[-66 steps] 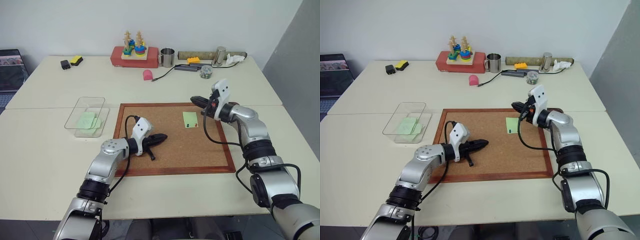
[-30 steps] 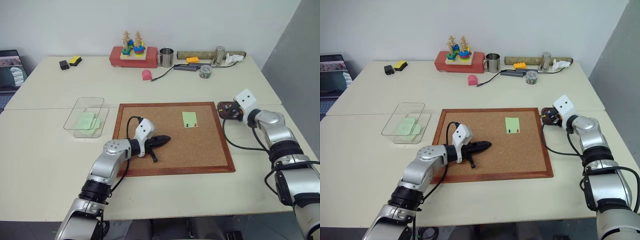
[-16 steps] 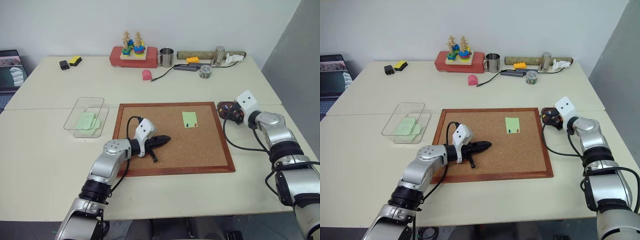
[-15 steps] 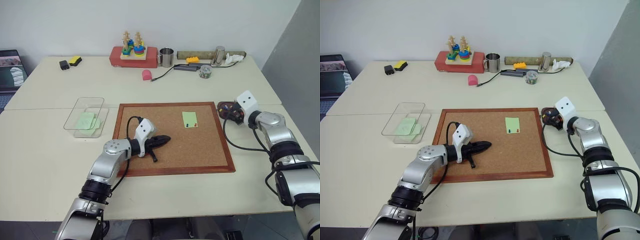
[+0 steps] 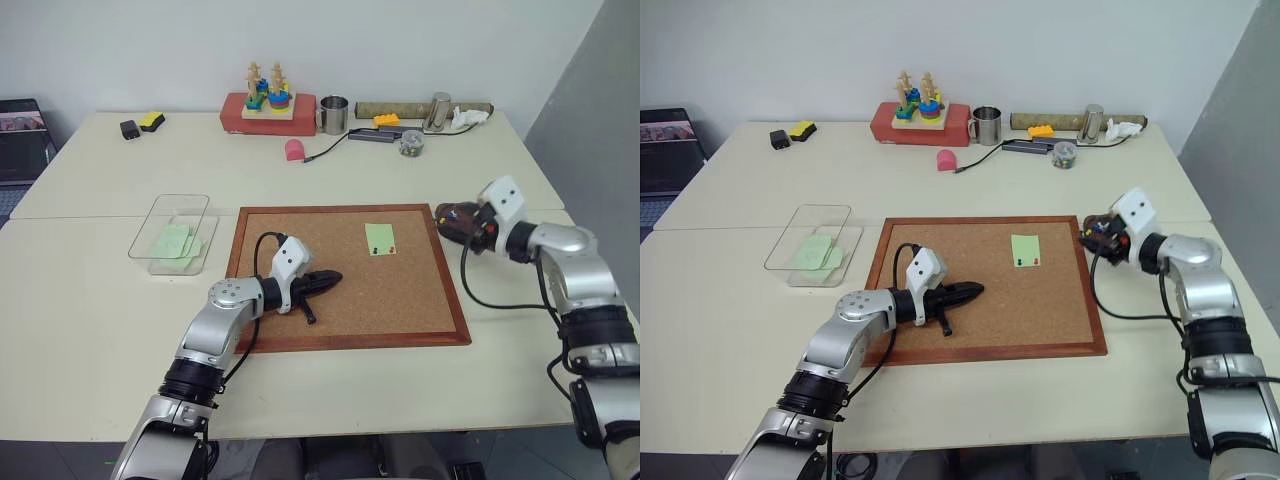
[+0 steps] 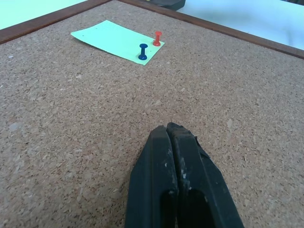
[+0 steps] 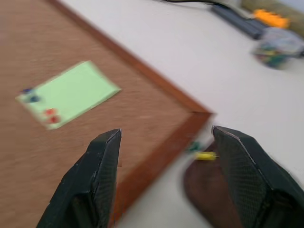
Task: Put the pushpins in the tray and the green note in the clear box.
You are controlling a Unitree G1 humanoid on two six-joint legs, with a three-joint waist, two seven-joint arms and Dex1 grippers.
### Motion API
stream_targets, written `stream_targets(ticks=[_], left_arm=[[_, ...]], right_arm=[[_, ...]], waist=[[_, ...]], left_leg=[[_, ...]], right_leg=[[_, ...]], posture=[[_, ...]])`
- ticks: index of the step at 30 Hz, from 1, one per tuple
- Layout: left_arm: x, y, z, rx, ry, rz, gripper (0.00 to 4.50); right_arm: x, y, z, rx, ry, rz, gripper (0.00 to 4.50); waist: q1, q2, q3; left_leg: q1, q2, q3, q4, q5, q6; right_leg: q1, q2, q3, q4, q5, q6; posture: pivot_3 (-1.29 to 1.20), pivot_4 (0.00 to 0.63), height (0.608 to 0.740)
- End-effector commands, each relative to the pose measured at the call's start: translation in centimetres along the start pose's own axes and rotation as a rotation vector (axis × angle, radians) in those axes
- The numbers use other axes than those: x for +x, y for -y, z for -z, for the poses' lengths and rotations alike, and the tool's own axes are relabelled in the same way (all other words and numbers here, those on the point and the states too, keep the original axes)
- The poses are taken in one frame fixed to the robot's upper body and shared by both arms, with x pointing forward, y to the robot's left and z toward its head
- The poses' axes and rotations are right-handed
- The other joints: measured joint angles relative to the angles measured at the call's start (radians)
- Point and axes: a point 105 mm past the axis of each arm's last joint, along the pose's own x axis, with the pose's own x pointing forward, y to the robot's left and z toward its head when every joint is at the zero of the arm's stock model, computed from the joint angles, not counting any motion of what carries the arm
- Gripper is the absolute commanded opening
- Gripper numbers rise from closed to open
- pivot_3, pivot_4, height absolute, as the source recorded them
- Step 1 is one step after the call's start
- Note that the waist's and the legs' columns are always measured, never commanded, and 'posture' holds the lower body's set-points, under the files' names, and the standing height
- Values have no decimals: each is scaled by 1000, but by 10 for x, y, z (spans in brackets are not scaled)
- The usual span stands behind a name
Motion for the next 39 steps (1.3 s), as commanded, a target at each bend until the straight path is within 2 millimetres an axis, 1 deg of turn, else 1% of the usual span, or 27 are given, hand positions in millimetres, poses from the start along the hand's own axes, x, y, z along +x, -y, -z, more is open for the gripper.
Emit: stream_targets(ticks=[1,4,6,10,14,16,17,20,21,24,29,30,35,39], left_arm=[[4,3,-4,19,10,27,0],[4,2,-4,19,8,29,0],[4,2,-4,19,7,30,0],[4,2,-4,20,8,32,0],[4,2,-4,20,9,32,0],[3,2,-4,19,8,31,0],[3,2,-4,18,7,31,0],[2,2,-3,17,6,30,0],[2,2,-3,17,6,30,0],[2,2,-4,18,6,30,0],[2,3,-4,18,6,29,0],[2,3,-3,17,6,29,0],[2,3,-3,16,5,27,0],[2,3,-2,15,3,28,0]], right_arm=[[11,-17,-17,-9,78,-28,3195],[23,-29,-14,1,79,-53,3195],[31,-35,-13,12,82,-59,3195],[42,-39,-6,25,75,-58,3195],[46,-40,-1,24,73,-56,3195],[46,-40,1,22,69,-58,2818],[47,-41,2,21,67,-59,2706],[48,-40,3,20,71,-56,1990],[48,-40,3,20,74,-57,1822],[52,-41,2,21,80,-60,1045],[54,-42,3,22,80,-66,118],[54,-43,4,22,81,-67,46],[52,-43,3,17,83,-76,46],[47,-42,-8,28,129,-82,46]], waist=[[-1,0,0],[0,0,0],[0,0,0],[0,0,0],[-1,0,0],[-1,0,0],[-1,0,0],[-1,0,0],[-1,0,0],[-1,0,0],[-2,0,0],[-2,0,0],[-1,0,0],[-1,0,0]], left_leg=[[0,0,0,0,0,0],[0,0,0,0,0,0],[0,0,0,0,0,0],[0,0,0,0,0,0],[0,0,0,0,0,0],[0,0,0,0,0,0],[0,0,0,0,0,0],[0,0,0,0,0,0],[0,0,0,0,0,0],[0,0,0,0,0,0],[0,0,0,0,0,0],[0,0,0,0,0,0],[0,0,-1,0,0,0],[0,0,-1,0,0,0]], right_leg=[[0,0,0,0,0,0],[0,0,0,0,0,0],[0,0,0,0,0,0],[0,0,0,0,0,0],[0,0,0,0,0,0],[0,0,0,0,0,0],[0,0,0,0,0,0],[0,0,-1,0,0,0],[0,0,0,0,0,0],[0,0,0,0,0,0],[0,0,-1,0,0,0],[0,0,0,0,0,0],[0,0,-1,0,0,0],[0,0,-1,0,0,0]], posture=[[0,150,740],[0,150,740],[0,150,740],[0,150,740],[0,150,740],[0,150,740],[0,150,740],[0,150,740],[0,150,740],[0,150,740],[0,150,740],[0,150,740],[0,150,740],[0,150,740]])
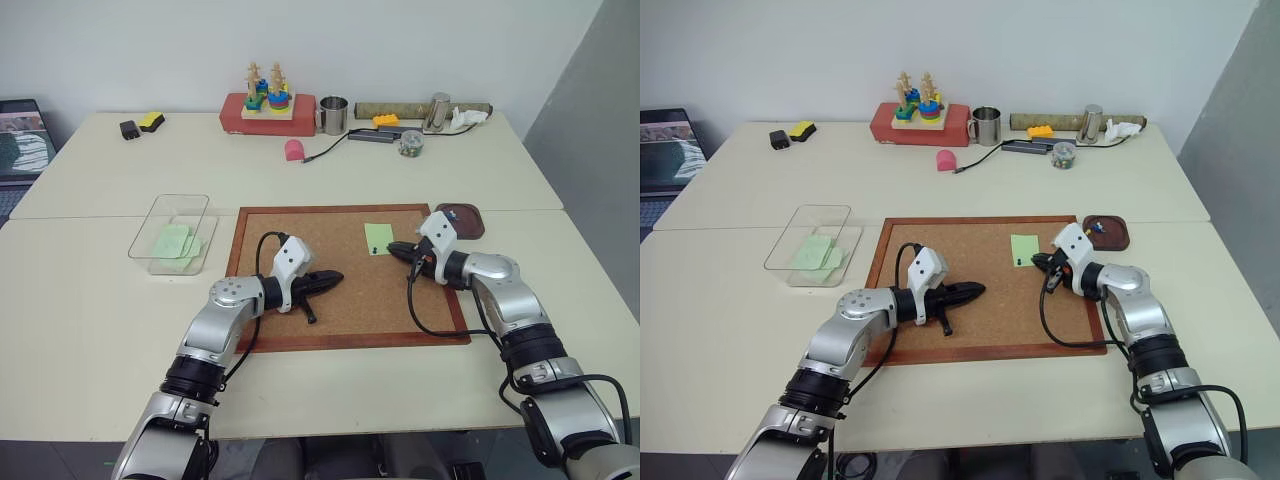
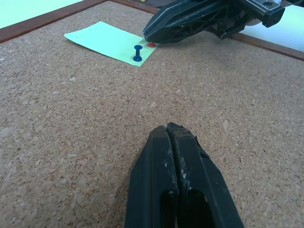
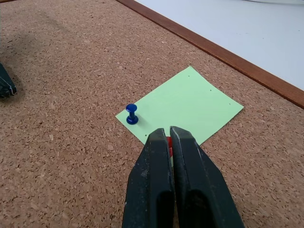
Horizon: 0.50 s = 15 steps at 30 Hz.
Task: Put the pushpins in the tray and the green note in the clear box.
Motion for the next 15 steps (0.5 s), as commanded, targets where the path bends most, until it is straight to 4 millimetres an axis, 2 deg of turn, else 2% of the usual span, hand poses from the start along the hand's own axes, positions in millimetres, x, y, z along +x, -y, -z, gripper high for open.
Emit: stream_targets(ticks=[1,7,15], left_arm=[[1,3,-2,13,1,10,0],[1,4,0,15,-7,17,0],[1,6,2,20,-20,25,0]], right_arm=[[-7,3,-27,-25,95,-2,46],[-18,4,-45,-10,157,-4,46],[-28,2,-55,8,176,-17,46]], waist=[[0,0,0],[1,0,0],[1,0,0]], left_leg=[[0,0,0,0,0,0],[0,0,0,0,0,0],[0,0,-1,0,0,0]], right_leg=[[0,0,0,0,0,0],[0,0,0,0,0,0],[0,0,-1,0,0,0]], posture=[[0,150,740],[0,150,740],[0,150,740]])
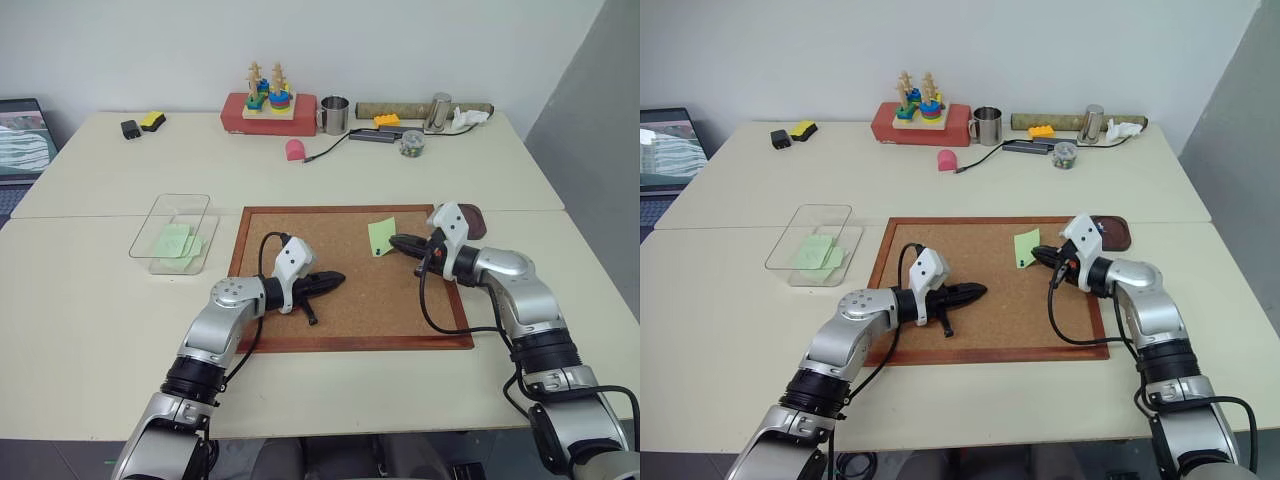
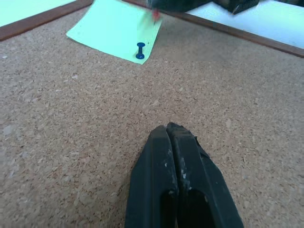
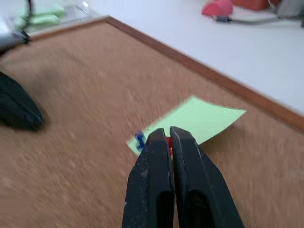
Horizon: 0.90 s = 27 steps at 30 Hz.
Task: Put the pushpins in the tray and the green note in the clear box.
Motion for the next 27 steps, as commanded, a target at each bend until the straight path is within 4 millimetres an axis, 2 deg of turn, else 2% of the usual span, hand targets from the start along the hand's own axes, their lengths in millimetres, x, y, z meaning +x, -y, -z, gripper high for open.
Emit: stream_targets(ticks=[1,4,6,12,17,27], left_arm=[[0,3,2,12,-18,12,0],[1,3,2,12,-18,14,0],[1,3,2,12,-18,15,0],[2,5,2,11,-14,20,0],[3,6,1,11,-9,24,0],[4,5,0,14,-5,25,0]], right_arm=[[-8,4,-21,-15,65,11,46],[-10,5,-23,-14,65,14,46],[-13,12,-24,-17,64,49,46],[-39,71,-3,-178,-108,317,46],[-53,103,4,-314,-203,470,46],[-59,123,32,-342,-325,543,46]], waist=[[0,0,0],[0,0,0],[0,0,0],[1,0,0],[0,0,0],[-3,0,0]], left_leg=[[0,0,0,0,0,0],[0,0,0,0,0,0],[0,0,0,0,0,0],[0,0,1,0,0,0],[1,0,1,0,0,0],[1,0,3,0,0,0]], right_leg=[[0,0,0,0,0,0],[0,0,0,0,0,0],[0,0,0,0,0,0],[0,0,0,0,0,0],[0,0,1,0,0,0],[0,0,2,0,0,0]], posture=[[0,150,740],[0,150,740],[0,150,740],[0,150,740],[0,150,740],[0,150,740]])
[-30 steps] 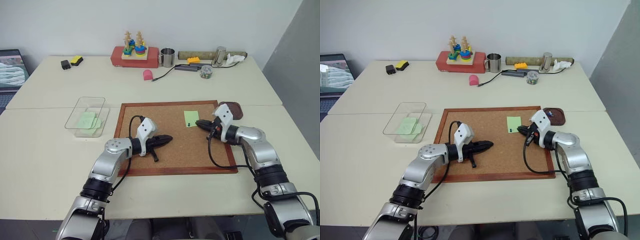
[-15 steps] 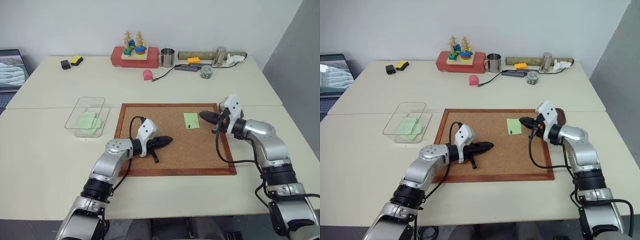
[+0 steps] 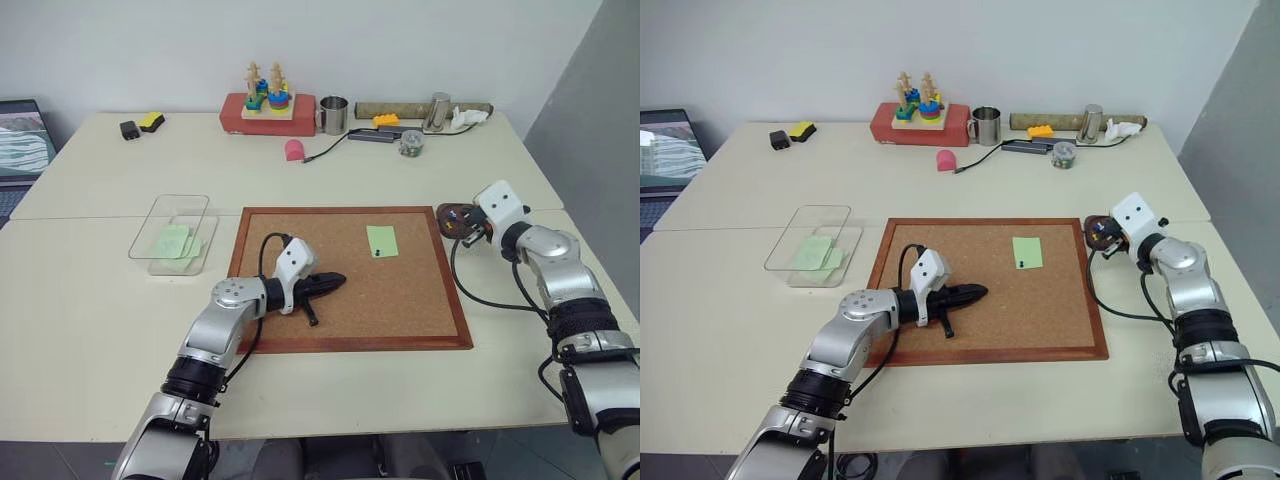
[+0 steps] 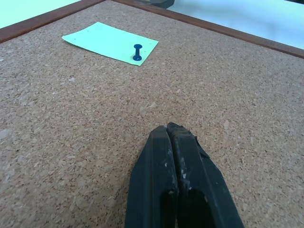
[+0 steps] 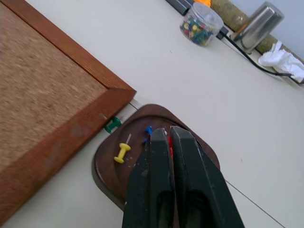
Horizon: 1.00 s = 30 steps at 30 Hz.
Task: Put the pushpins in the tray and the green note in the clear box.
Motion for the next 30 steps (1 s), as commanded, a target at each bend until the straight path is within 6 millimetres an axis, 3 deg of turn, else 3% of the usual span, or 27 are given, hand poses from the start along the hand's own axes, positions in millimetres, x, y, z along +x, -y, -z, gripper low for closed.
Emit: stream_targets(ticks=[1,3,6,16,25,27,30], left_arm=[[3,3,-1,9,-2,17,0],[3,3,-1,10,-2,15,0],[2,3,0,8,-2,12,0],[1,2,0,7,-2,8,0],[0,2,1,4,-3,2,0],[0,2,1,3,-3,2,0],[0,2,1,3,-3,4,0]], right_arm=[[1,14,-1,-47,1,54,46],[2,14,1,-38,0,53,46],[3,12,1,-24,7,44,542],[3,7,1,22,20,20,2571],[-18,30,-31,-24,119,34,2571],[-23,19,-45,-14,165,-27,2571],[-30,-12,-61,35,230,-173,2571]], waist=[[0,0,0],[-1,0,0],[-1,0,0],[-2,0,0],[-1,0,0],[0,0,0],[1,0,0]], left_leg=[[0,0,0,0,0,0],[0,0,0,0,0,0],[0,0,0,0,0,0],[0,0,0,0,0,0],[0,0,0,0,0,0],[0,0,0,0,0,0],[0,0,-1,0,0,0]], right_leg=[[0,0,0,0,0,0],[0,0,0,0,0,0],[0,0,0,0,0,0],[0,0,0,0,0,0],[0,0,0,0,0,0],[0,0,0,0,0,0],[0,0,0,0,0,0]], posture=[[0,150,740],[0,150,740],[0,150,740],[0,150,740],[0,150,740],[0,150,740],[0,150,740]])
